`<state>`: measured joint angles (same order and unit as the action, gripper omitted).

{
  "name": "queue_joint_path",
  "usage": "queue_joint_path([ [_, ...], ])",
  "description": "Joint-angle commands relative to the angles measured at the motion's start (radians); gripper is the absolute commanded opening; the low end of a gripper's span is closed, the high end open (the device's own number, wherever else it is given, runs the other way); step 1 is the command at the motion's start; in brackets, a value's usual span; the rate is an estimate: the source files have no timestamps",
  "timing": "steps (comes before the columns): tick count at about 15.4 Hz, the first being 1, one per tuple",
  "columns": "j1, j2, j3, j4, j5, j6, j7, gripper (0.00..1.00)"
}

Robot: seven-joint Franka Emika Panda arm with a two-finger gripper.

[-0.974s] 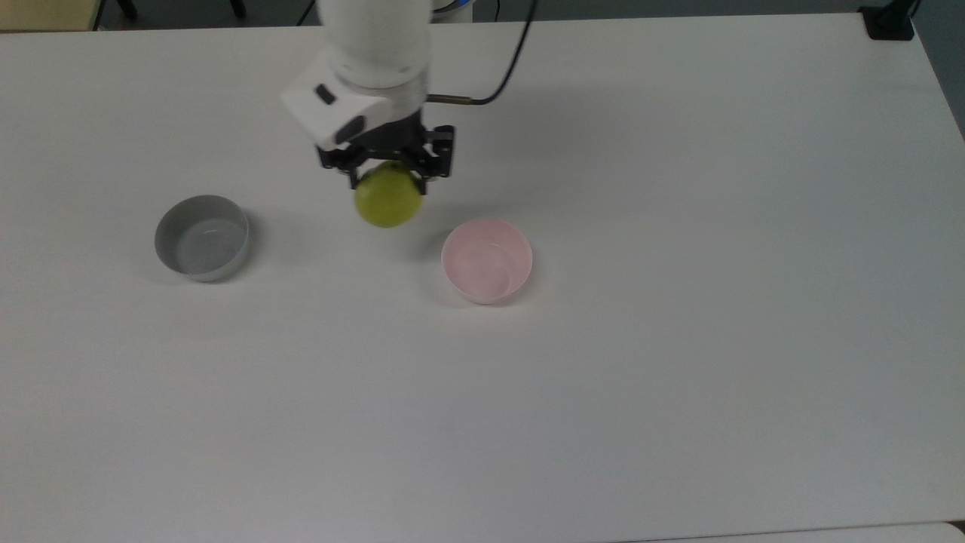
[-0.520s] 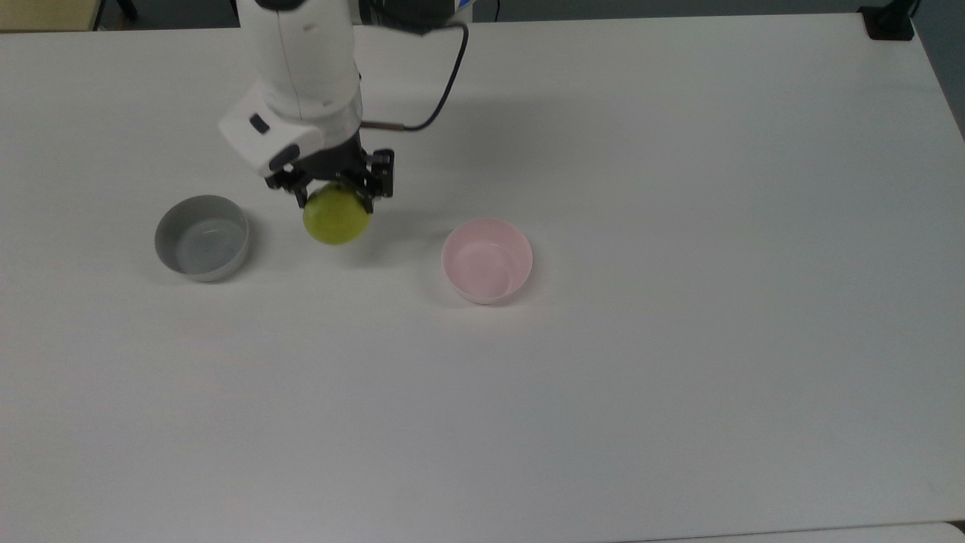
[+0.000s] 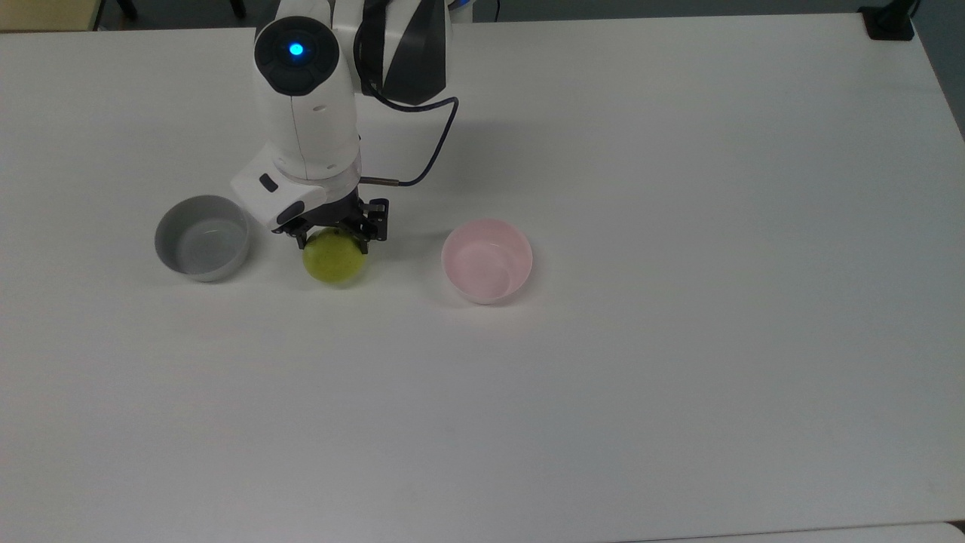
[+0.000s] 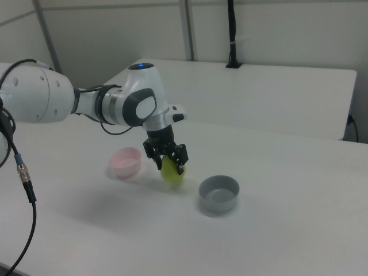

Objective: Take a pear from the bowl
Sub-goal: 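Lower the pear onto the table and open the gripper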

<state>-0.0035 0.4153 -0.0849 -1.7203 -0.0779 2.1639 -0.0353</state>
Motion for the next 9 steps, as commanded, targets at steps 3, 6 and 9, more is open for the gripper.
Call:
queue_joint_path([
  [3, 0.007, -0.001, 0.002, -0.016, -0.013, 0.019, 0.000, 0.93],
  [6, 0.007, -0.003, 0.002, -0.016, -0.013, 0.019, 0.000, 0.95],
  [9, 0.007, -0.004, 0.002, -0.015, -0.013, 0.016, 0.002, 0.99],
])
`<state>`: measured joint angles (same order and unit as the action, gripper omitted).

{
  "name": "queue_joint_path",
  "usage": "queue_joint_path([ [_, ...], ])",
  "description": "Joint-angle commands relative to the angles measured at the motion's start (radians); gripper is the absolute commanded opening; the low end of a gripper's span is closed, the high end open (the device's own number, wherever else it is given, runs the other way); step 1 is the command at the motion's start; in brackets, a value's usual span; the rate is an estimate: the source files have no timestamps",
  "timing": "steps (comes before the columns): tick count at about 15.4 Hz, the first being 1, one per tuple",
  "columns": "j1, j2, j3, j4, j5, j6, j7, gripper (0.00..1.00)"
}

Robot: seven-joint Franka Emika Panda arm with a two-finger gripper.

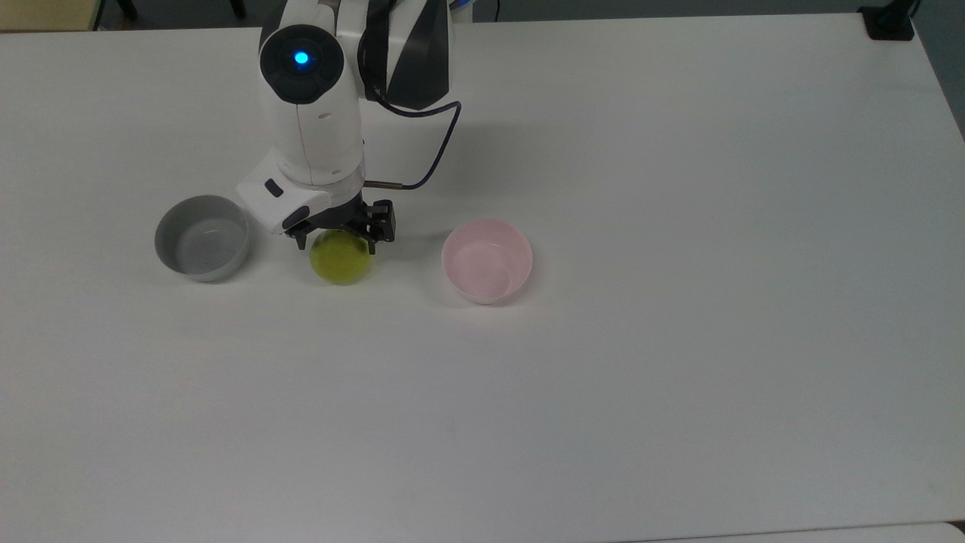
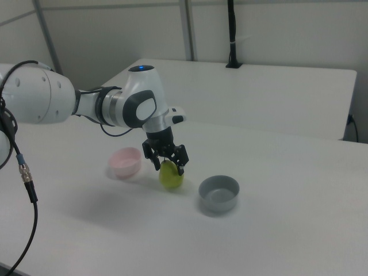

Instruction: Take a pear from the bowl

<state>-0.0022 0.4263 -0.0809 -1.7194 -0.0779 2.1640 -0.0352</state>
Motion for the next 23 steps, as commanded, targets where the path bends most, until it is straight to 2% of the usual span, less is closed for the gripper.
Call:
queue_joint_path([
  [1, 0.005, -0.020, -0.002, -0.014, -0.013, 0.013, 0.001, 0.99],
  [4, 0.007, -0.069, -0.002, -0.002, -0.010, -0.022, 0.018, 1.00],
  [10, 0.018, -0.202, 0.009, 0.113, -0.002, -0.292, 0.112, 1.00],
  [15, 0.071, -0.319, 0.006, 0.112, 0.001, -0.453, 0.112, 1.00],
  [19, 0.097, -0.374, 0.001, 0.109, 0.013, -0.480, 0.115, 1.00],
  [23, 0.099, -0.386, -0.002, 0.110, 0.044, -0.523, 0.115, 1.00],
])
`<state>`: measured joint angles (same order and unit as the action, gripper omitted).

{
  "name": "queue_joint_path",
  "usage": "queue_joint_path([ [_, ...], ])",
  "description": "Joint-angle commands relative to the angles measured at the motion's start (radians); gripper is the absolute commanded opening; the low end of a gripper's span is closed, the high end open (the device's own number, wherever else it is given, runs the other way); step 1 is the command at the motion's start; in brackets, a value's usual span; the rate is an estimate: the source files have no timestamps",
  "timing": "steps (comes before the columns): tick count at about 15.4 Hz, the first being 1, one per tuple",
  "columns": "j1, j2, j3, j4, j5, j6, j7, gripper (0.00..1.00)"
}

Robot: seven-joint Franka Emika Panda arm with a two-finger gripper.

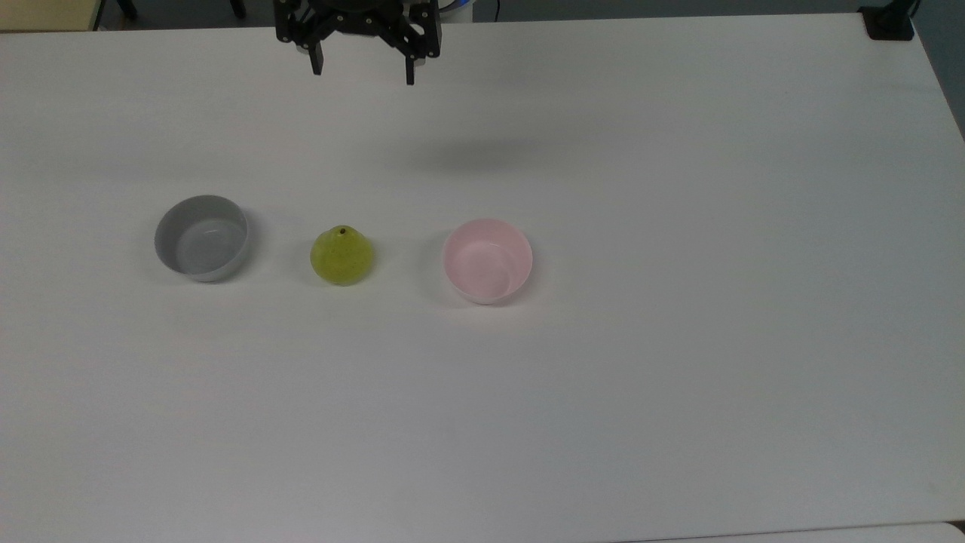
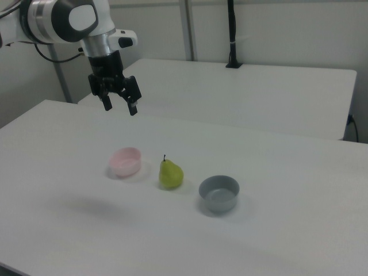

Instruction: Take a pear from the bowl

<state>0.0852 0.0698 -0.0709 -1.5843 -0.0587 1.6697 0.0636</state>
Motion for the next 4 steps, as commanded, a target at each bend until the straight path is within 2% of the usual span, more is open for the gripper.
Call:
queue_joint_path([
  [1, 0.008, -0.031, -0.012, -0.025, 0.025, -0.030, 0.015, 1.00],
  [4, 0.001, -0.033, -0.015, -0.022, 0.025, -0.035, 0.015, 1.00],
])
